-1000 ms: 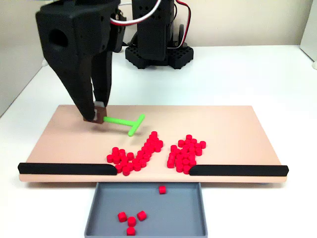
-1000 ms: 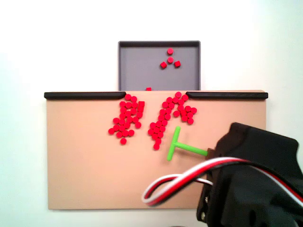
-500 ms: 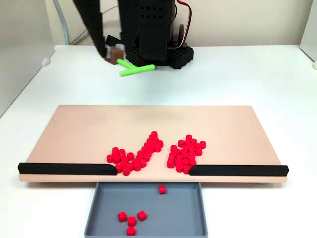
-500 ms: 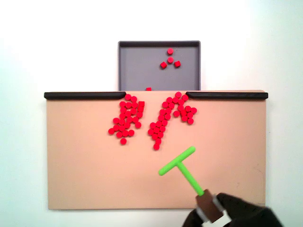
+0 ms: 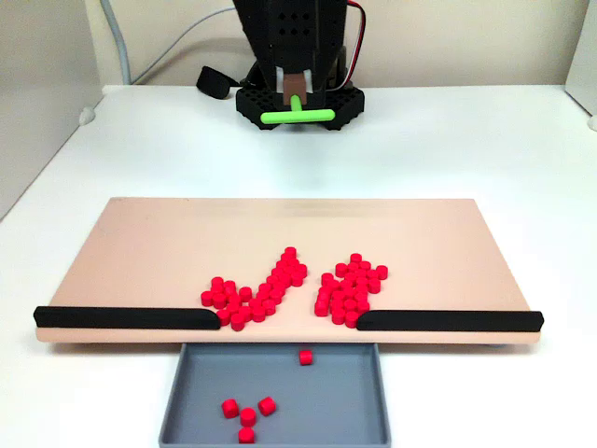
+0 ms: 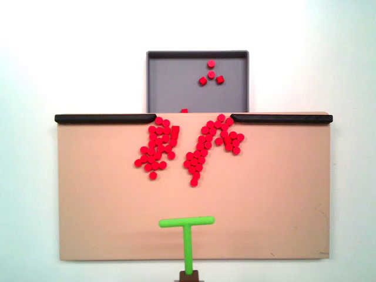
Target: Gather the right side granules
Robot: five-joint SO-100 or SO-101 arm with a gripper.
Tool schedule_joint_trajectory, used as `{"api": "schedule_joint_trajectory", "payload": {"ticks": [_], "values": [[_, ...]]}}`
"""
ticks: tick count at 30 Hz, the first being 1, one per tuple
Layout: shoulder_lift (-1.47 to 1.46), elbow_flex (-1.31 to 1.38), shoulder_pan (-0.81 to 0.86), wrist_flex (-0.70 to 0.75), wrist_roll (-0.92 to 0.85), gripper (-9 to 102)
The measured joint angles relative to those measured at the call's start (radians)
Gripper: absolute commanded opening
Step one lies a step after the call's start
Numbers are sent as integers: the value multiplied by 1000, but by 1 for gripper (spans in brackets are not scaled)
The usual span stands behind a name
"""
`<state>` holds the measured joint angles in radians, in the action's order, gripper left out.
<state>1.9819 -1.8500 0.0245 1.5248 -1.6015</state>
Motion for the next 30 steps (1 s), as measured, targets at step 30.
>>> {"api": "schedule_joint_trajectory", "payload": {"ticks": [30], "values": [[-81,-2,46,-9,14,0]]}}
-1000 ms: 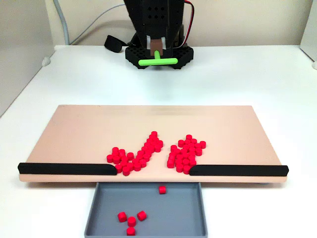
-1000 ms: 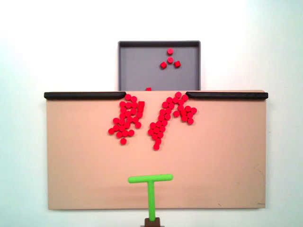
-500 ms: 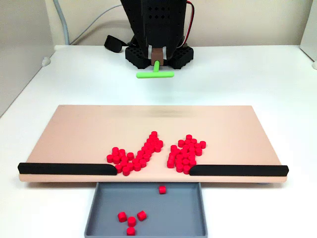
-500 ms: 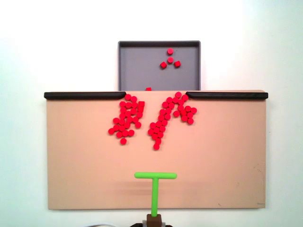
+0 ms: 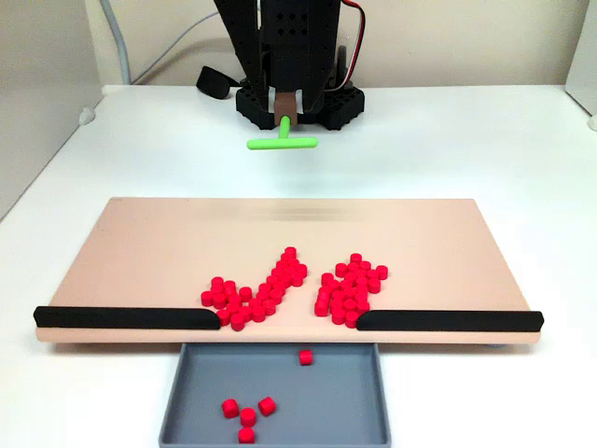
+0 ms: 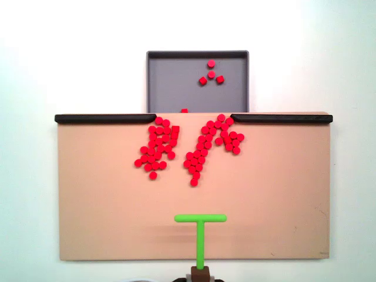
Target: Gather the right side granules
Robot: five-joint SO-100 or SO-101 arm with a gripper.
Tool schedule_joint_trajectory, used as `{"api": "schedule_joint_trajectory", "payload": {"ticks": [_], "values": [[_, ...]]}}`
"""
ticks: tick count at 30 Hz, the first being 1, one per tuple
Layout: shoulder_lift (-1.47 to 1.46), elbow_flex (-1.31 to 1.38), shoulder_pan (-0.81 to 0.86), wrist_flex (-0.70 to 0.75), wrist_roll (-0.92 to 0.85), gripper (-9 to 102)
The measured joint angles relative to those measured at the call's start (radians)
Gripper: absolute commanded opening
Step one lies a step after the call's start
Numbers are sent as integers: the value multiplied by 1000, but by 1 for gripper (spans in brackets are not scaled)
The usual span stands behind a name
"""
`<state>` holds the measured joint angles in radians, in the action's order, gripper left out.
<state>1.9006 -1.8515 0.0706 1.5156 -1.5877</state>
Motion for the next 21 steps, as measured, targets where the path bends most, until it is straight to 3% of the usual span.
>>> {"api": "schedule_joint_trajectory", "payload": {"ticks": [21], "values": [[0,0,11,0,-20,0]]}}
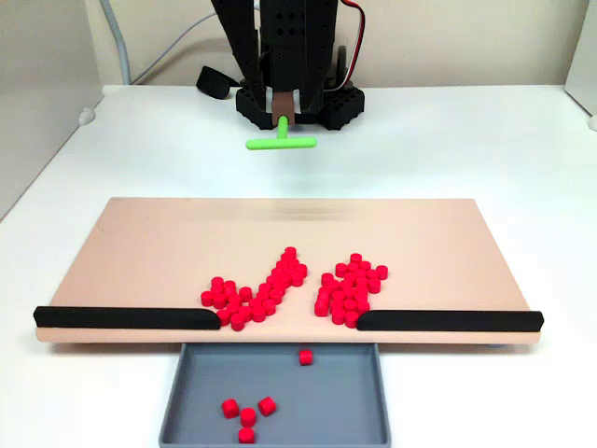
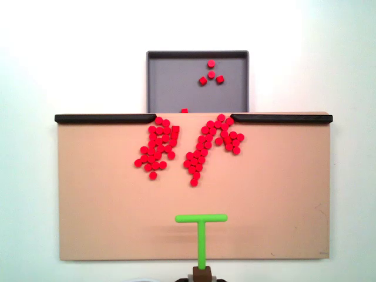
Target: Gather the right side granules
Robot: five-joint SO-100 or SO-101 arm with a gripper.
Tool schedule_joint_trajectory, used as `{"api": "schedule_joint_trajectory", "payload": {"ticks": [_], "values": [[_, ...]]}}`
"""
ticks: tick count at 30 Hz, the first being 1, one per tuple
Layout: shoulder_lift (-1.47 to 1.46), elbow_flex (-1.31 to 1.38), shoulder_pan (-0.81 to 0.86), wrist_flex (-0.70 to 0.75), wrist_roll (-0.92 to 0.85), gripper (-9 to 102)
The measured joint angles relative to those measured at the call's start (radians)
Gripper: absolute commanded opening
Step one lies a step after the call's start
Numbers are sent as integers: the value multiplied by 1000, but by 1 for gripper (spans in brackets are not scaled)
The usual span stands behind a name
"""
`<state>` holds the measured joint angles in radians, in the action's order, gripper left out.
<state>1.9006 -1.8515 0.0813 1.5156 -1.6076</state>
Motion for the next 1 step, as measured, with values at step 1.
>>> {"api": "schedule_joint_trajectory", "payload": {"ticks": [1], "values": [[0,0,5,0,0,0]]}}
